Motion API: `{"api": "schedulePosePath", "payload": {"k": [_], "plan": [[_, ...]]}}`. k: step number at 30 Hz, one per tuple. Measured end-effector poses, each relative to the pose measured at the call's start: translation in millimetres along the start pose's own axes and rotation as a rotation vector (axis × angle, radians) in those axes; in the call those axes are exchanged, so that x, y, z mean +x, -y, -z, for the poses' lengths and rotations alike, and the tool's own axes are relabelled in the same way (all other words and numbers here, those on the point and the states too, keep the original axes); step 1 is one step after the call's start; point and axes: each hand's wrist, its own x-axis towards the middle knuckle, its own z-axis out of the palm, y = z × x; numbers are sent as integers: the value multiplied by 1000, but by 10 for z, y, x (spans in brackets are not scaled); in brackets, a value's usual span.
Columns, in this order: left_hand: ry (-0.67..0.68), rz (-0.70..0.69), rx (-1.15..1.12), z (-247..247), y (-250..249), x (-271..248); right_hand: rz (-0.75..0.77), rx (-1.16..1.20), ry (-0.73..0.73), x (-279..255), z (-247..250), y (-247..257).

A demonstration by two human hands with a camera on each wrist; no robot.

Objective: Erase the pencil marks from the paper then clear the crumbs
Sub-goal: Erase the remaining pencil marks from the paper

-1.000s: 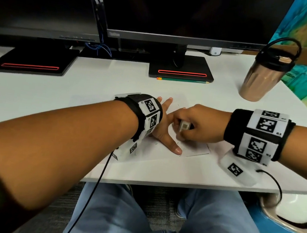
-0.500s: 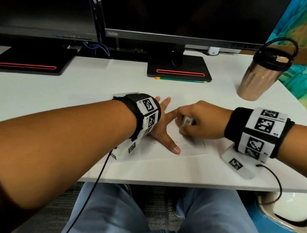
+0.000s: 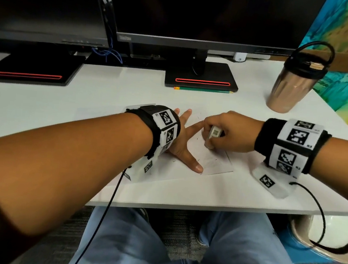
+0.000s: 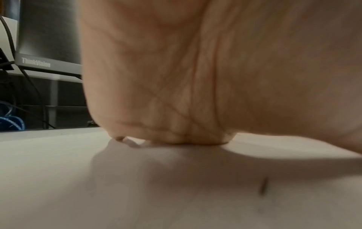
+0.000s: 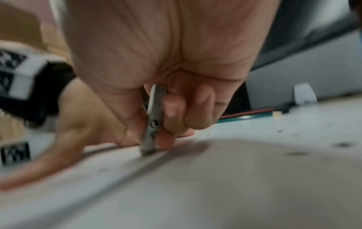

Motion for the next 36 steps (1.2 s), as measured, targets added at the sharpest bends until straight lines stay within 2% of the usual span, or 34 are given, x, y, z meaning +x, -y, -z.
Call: {"api": "schedulePosePath", "payload": {"k": [3,8,12,17,21,25,29,32,36], "plan": [[6,-2,-16,-26,15,2,110,21,72,-72,-103,134],[-1,0,3,-8,5,3,16,57,24,-27,-32,15],[10,2,-8,-22,16,7,106,50,108,-56,-120,152],[12,5,8,-8,4,10,33,31,31,-10,-45,78],[13,-2,-13,-32,22,17,114,24,121,-83,-107,192],[10,-12,-10,-25,35,24,22,-75,-5,-45,139,-10],[-2,-34,-58,-4,41,70,15,-40,-125,-33,331,-69],[-16,-48,-117,68,-23,85,-14,-85,-90,36,281,-69],[11,-41,-45,49,-138,105,-45,-151,-31,111,77,-88]]}}
